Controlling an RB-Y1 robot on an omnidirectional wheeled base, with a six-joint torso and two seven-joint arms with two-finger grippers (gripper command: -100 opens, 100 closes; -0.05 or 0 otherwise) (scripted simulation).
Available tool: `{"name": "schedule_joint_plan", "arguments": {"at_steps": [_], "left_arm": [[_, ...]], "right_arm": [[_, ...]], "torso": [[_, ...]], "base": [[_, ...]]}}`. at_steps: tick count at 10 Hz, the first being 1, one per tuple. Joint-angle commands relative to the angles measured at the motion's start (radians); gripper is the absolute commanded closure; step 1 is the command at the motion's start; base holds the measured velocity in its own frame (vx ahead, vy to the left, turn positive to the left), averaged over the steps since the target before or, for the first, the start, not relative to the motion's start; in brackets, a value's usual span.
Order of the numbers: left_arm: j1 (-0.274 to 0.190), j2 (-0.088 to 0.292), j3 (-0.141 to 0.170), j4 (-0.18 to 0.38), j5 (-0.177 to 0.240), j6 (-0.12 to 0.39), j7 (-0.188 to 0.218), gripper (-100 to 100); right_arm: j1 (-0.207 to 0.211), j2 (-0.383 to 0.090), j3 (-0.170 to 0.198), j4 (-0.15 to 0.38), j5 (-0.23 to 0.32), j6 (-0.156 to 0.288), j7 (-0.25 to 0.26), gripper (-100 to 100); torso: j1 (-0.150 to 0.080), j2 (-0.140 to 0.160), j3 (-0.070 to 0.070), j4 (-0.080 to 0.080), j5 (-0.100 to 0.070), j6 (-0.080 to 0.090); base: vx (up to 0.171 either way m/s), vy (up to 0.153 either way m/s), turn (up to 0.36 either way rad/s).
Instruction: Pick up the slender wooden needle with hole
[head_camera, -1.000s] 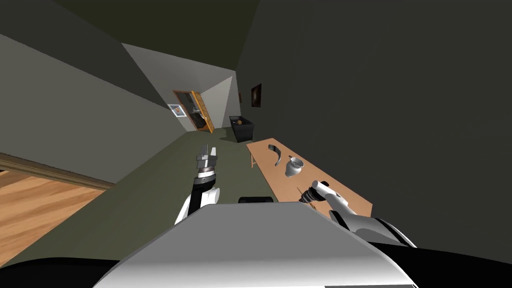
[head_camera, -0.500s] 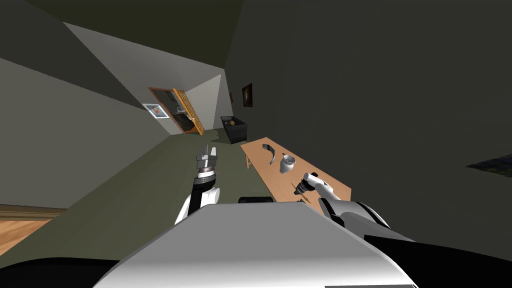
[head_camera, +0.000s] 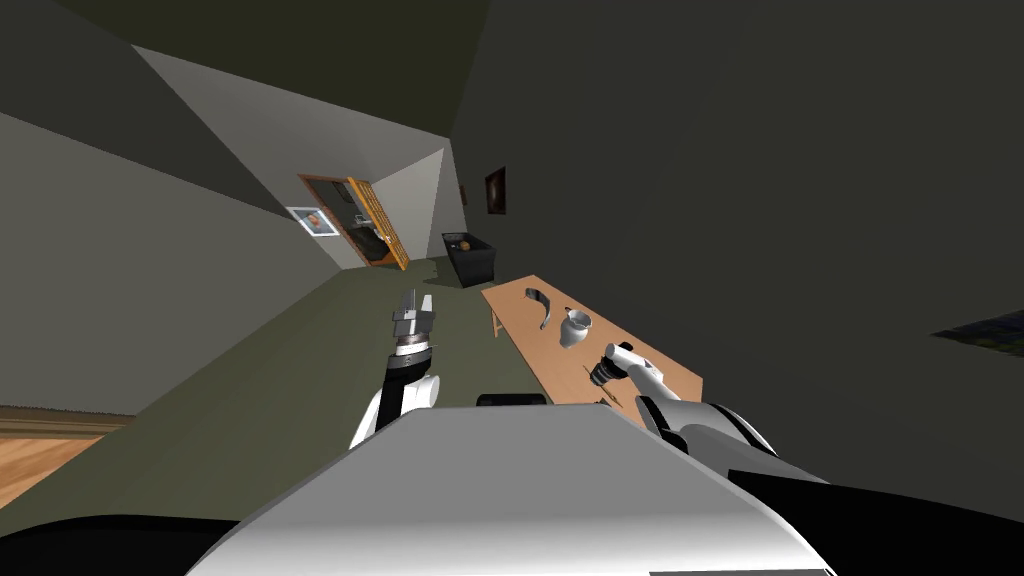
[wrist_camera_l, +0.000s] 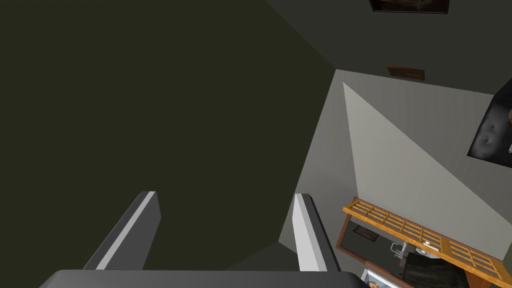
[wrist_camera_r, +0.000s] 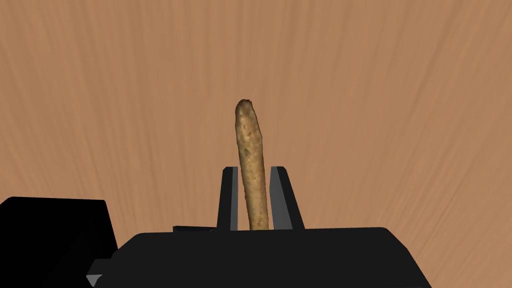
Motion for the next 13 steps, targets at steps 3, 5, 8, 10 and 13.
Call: {"name": "schedule_joint_plan", "arguments": {"at_steps": [3, 5, 8, 10, 13], "left_arm": [[0.000, 0.000, 0.000, 0.000, 0.000, 0.000, 0.000, 0], [0.000, 0.000, 0.000, 0.000, 0.000, 0.000, 0.000, 0], [0.000, 0.000, 0.000, 0.000, 0.000, 0.000, 0.000, 0], [0.000, 0.000, 0.000, 0.000, 0.000, 0.000, 0.000, 0], [0.000, 0.000, 0.000, 0.000, 0.000, 0.000, 0.000, 0]], "right_arm": [[0.000, 0.000, 0.000, 0.000, 0.000, 0.000, 0.000, 0], [0.039, -0.022, -0.013, 0.019, -0.047, -0.025, 0.016, 100], [0.108, -0.045, -0.026, 0.010, -0.103, -0.036, 0.026, 100], [0.157, -0.068, -0.040, 0.001, -0.155, -0.047, 0.036, 100], [0.221, -0.091, -0.053, -0.008, -0.233, -0.058, 0.046, 100]], "torso": [[-0.001, -0.001, 0.000, 0.000, 0.000, 0.000], [-0.001, -0.001, -0.001, 0.000, 0.000, 0.000], [-0.001, 0.000, -0.001, -0.001, -0.001, 0.001], [-0.003, 0.000, -0.001, -0.003, -0.005, 0.001], [-0.004, -0.001, -0.002, -0.003, -0.006, 0.002]], "base": [[0.000, 0.000, 0.000], [-0.003, 0.006, 0.201], [-0.006, 0.012, 0.159], [-0.011, 0.017, 0.318], [-0.007, 0.017, 0.184]]}}
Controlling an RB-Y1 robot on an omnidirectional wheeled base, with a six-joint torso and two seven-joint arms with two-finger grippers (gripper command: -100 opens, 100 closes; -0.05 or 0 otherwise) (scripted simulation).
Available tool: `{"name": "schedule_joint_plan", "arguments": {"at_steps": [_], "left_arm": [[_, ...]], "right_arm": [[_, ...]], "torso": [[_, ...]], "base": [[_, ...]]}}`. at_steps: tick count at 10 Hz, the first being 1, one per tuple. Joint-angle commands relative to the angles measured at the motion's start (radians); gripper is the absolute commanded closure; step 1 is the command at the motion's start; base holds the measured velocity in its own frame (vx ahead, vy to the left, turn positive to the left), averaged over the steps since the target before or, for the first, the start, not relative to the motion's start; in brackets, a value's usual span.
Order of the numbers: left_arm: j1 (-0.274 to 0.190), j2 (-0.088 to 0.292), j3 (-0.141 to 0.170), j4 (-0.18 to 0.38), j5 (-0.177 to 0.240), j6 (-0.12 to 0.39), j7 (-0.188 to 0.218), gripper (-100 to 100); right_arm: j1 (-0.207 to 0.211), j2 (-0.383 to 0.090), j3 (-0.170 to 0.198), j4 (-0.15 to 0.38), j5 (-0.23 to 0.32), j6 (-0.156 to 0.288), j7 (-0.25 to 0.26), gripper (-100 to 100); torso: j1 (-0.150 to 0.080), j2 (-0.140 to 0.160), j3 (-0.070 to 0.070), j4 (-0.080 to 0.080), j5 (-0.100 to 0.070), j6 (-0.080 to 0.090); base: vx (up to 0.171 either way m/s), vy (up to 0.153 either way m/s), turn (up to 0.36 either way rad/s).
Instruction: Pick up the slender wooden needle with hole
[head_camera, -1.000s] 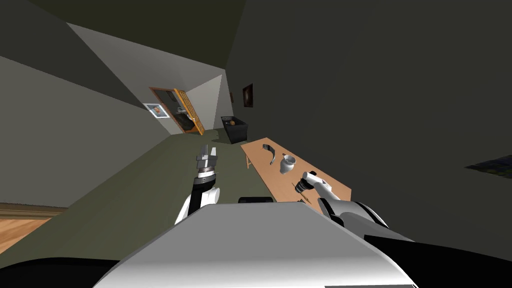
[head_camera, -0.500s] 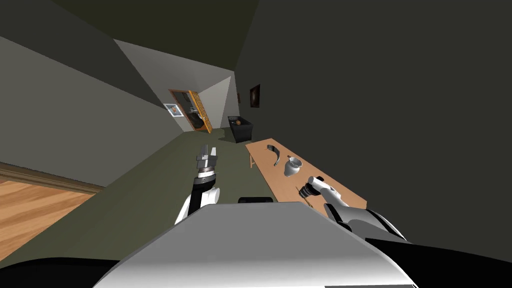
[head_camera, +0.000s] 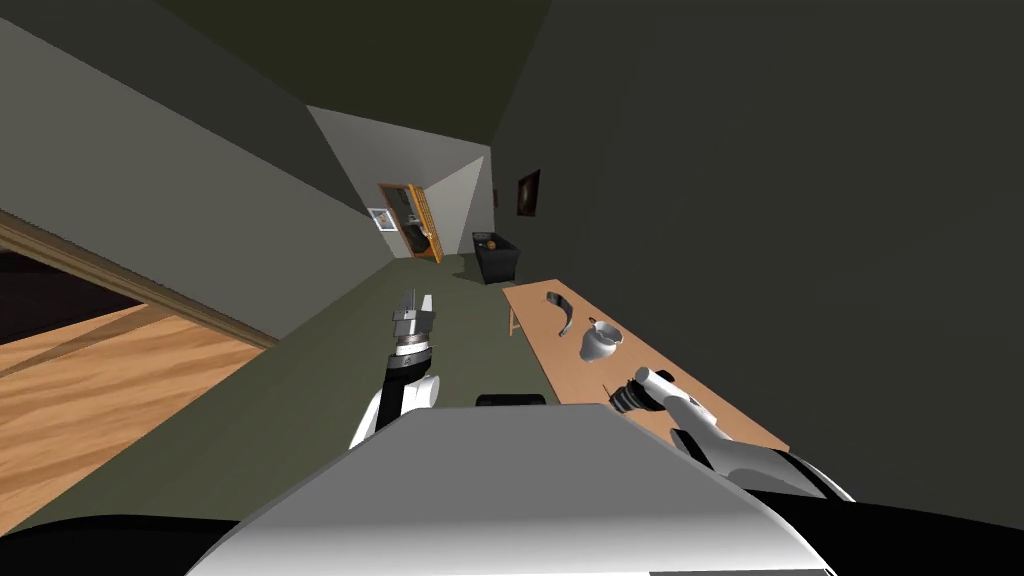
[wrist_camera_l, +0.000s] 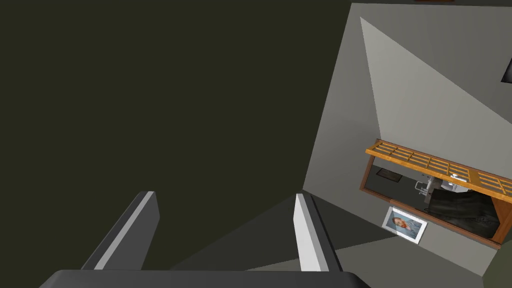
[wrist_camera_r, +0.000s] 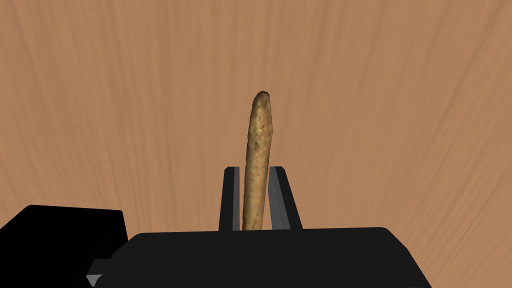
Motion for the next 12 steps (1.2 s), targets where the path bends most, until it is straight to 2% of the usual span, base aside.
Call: {"name": "schedule_joint_plan", "arguments": {"at_steps": [1, 2, 3, 4, 5, 6, 9, 11, 12], "left_arm": [[0.000, 0.000, 0.000, 0.000, 0.000, 0.000, 0.000, 0], [0.000, 0.000, 0.000, 0.000, 0.000, 0.000, 0.000, 0], [0.000, 0.000, 0.000, 0.000, 0.000, 0.000, 0.000, 0], [0.000, 0.000, 0.000, 0.000, 0.000, 0.000, 0.000, 0], [0.000, 0.000, 0.000, 0.000, 0.000, 0.000, 0.000, 0], [0.000, 0.000, 0.000, 0.000, 0.000, 0.000, 0.000, 0], [0.000, 0.000, 0.000, 0.000, 0.000, 0.000, 0.000, 0], [0.000, 0.000, 0.000, 0.000, 0.000, 0.000, 0.000, 0], [0.000, 0.000, 0.000, 0.000, 0.000, 0.000, 0.000, 0]], "right_arm": [[0.050, -0.006, -0.005, -0.020, -0.040, -0.007, -0.001, 100], [0.089, -0.029, -0.019, -0.029, -0.074, -0.018, 0.009, 100], [0.098, -0.029, -0.019, -0.029, -0.105, -0.018, 0.009, 100], [0.124, -0.029, -0.019, -0.029, -0.105, -0.018, 0.009, 100], [0.124, -0.029, -0.019, -0.029, -0.105, -0.018, 0.009, 100], [0.167, -0.052, -0.032, -0.038, -0.153, -0.029, 0.019, 100], [0.245, -0.075, -0.046, -0.047, -0.234, -0.040, 0.029, 100], [0.259, -0.075, -0.046, -0.047, -0.234, -0.040, 0.029, 100], [0.293, -0.098, -0.059, -0.056, -0.287, -0.051, 0.039, 100]], "torso": [[0.000, 0.000, 0.000, 0.000, 0.000, 0.000], [0.000, 0.000, 0.000, -0.001, 0.000, 0.002], [0.000, 0.000, 0.000, 0.000, 0.000, 0.000], [0.000, 0.000, 0.000, 0.000, 0.000, 0.002], [-0.001, 0.000, 0.000, -0.001, 0.000, 0.003], [-0.001, 0.001, 0.000, -0.001, 0.000, 0.002], [0.000, 0.000, 0.001, 0.001, 0.001, -0.001], [0.000, 0.001, 0.000, 0.000, 0.001, 0.002], [-0.001, 0.001, 0.001, 0.000, 0.000, 0.002]], "base": [[-0.005, 0.013, 0.246], [-0.007, 0.026, 0.377], [-0.003, 0.013, 0.157], [0.004, 0.004, -0.040], [0.000, 0.002, -0.041], [-0.010, 0.020, 0.344], [-0.003, 0.019, 0.282], [0.000, 0.004, -0.043], [-0.009, 0.022, 0.292]]}}
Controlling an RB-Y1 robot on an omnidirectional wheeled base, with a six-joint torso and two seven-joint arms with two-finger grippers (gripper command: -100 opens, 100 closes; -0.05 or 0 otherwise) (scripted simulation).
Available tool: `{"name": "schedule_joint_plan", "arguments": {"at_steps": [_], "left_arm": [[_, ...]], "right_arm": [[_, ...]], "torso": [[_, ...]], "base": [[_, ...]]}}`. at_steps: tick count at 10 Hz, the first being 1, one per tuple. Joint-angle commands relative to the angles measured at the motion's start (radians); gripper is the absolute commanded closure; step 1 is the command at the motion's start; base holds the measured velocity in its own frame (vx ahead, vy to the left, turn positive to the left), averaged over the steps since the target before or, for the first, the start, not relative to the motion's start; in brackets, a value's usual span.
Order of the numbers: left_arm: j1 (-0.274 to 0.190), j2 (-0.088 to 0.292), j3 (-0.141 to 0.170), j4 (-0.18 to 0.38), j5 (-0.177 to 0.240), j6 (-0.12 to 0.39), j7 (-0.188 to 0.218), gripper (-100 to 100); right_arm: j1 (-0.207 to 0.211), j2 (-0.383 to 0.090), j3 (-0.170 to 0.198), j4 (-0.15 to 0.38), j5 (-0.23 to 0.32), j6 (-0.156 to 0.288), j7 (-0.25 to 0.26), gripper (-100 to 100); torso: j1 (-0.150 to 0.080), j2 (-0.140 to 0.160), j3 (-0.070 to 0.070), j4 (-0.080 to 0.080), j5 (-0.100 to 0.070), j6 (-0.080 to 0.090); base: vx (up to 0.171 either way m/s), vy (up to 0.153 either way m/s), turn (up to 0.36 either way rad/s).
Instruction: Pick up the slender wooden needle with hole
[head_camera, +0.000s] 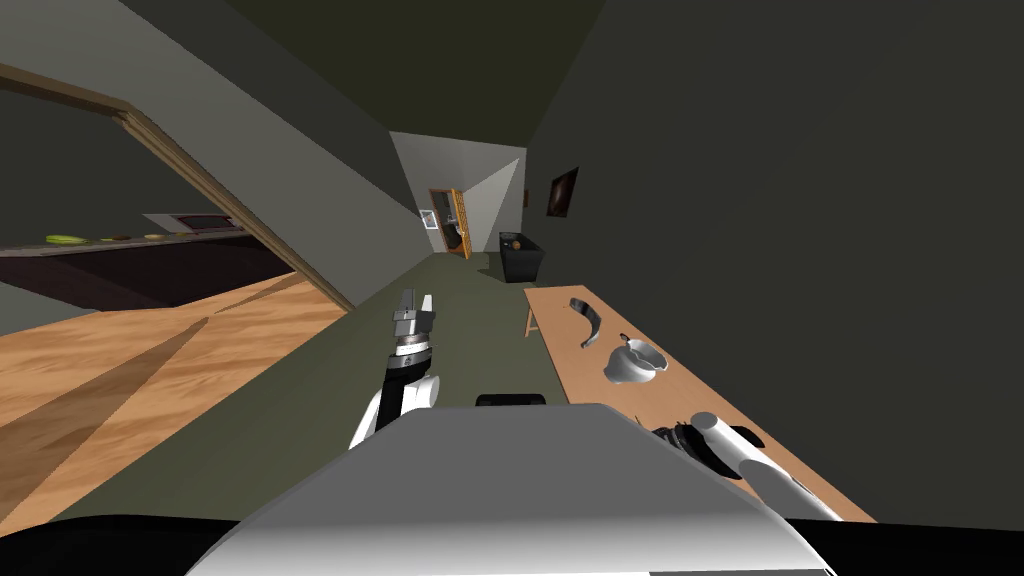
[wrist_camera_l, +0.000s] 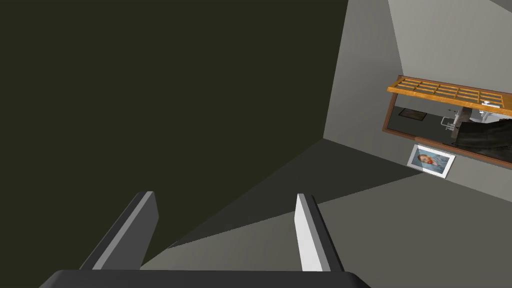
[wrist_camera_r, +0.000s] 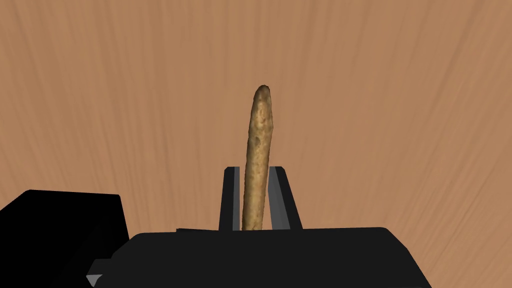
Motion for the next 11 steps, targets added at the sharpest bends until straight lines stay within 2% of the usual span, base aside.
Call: {"name": "schedule_joint_plan", "arguments": {"at_steps": [1, 2, 3, 4, 5, 6, 7, 8, 10, 11], "left_arm": [[0.000, 0.000, 0.000, 0.000, 0.000, 0.000, 0.000, 0], [0.000, 0.000, 0.000, 0.000, 0.000, 0.000, 0.000, 0], [0.000, 0.000, 0.000, 0.000, 0.000, 0.000, 0.000, 0], [0.000, 0.000, 0.000, 0.000, 0.000, 0.000, 0.000, 0], [0.000, 0.000, 0.000, 0.000, 0.000, 0.000, 0.000, 0], [0.000, 0.000, 0.000, 0.000, 0.000, 0.000, 0.000, 0], [0.000, 0.000, 0.000, 0.000, 0.000, 0.000, 0.000, 0], [0.000, 0.000, 0.000, 0.000, 0.000, 0.000, 0.000, 0], [0.000, 0.000, 0.000, 0.000, 0.000, 0.000, 0.000, 0], [0.000, 0.000, 0.000, 0.000, 0.000, 0.000, 0.000, 0]], "right_arm": [[0.050, -0.008, -0.006, -0.024, -0.035, -0.005, -0.007, 100], [0.056, -0.008, -0.006, -0.024, -0.035, -0.005, -0.007, 100], [0.091, -0.032, -0.019, -0.034, -0.080, -0.016, 0.003, 100], [0.123, -0.032, -0.019, -0.034, -0.099, -0.016, 0.003, 100], [0.123, -0.032, -0.019, -0.045, -0.099, -0.016, 0.003, 100], [0.123, -0.032, -0.019, -0.034, -0.099, -0.016, 0.003, 100], [0.181, -0.055, -0.033, -0.043, -0.146, -0.027, 0.013, 100], [0.191, -0.055, -0.033, -0.050, -0.164, -0.027, 0.013, 100], [0.189, -0.055, -0.032, -0.053, -0.159, -0.025, 0.006, 100], [0.189, -0.055, -0.032, -0.052, -0.160, -0.026, 0.009, 0]], "torso": [[0.000, 0.000, 0.000, 0.000, 0.000, 0.000], [0.000, 0.000, 0.000, 0.000, 0.000, 0.001], [0.000, 0.000, 0.000, -0.001, 0.000, 0.003], [0.001, 0.000, 0.000, 0.000, 0.000, -0.001], [0.001, 0.000, 0.000, 0.000, 0.000, 0.002], [0.000, 0.000, 0.000, -0.001, 0.000, 0.002], [-0.001, 0.000, 0.000, -0.001, 0.000, 0.002], [0.001, 0.001, 0.000, 0.000, 0.001, 0.000], [0.000, 0.000, 0.000, -0.001, 0.000, 0.002], [-0.001, 0.000, 0.000, 0.000, 0.000, 0.002]], "base": [[-0.003, 0.015, 0.277], [0.005, 0.002, 0.042], [-0.002, 0.024, 0.331], [0.002, 0.017, 0.219], [0.000, 0.005, -0.025], [-0.002, 0.003, -0.028], [-0.005, 0.024, 0.371], [-0.003, 0.013, 0.231], [0.001, 0.000, -0.007], [0.000, 0.000, 0.000]]}}
